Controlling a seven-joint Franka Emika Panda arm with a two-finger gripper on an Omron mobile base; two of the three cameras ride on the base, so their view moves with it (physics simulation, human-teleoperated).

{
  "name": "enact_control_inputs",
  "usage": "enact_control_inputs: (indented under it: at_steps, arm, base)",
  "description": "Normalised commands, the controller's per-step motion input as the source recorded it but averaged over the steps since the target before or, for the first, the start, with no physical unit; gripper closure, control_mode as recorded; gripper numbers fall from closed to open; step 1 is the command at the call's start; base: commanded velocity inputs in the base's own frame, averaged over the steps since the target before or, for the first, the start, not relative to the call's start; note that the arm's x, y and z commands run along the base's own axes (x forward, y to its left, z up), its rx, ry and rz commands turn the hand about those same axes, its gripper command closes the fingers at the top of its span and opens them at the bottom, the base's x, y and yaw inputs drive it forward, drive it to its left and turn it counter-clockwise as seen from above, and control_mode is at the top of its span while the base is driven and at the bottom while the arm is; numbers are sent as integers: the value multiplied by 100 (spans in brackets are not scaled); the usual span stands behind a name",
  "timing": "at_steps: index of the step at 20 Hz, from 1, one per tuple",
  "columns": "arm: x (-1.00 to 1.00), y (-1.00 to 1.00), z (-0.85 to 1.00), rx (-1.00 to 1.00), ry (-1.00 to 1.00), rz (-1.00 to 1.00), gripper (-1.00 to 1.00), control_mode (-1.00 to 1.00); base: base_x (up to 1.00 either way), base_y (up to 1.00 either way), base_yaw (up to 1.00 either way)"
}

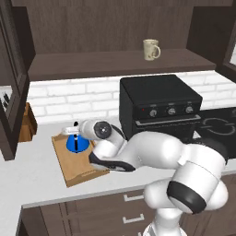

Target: Pick the kettle from the counter and place it on the tray. Then pick the mug from the cabinet and place it on the tray. Then close the cabinet doors.

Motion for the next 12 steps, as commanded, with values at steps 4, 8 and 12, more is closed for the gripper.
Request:
enact_control_inputs:
  at_steps: [4,8,12]
  arm:
    - [-45,-20,78,0,10,0,-100,-100]
    - [-54,-29,79,0,8,0,-100,-100]
    - [-42,-36,75,0,2,0,-100,-100]
  base:
    - [0,0,0]
    - [0,0,0]
    - [0,0,0]
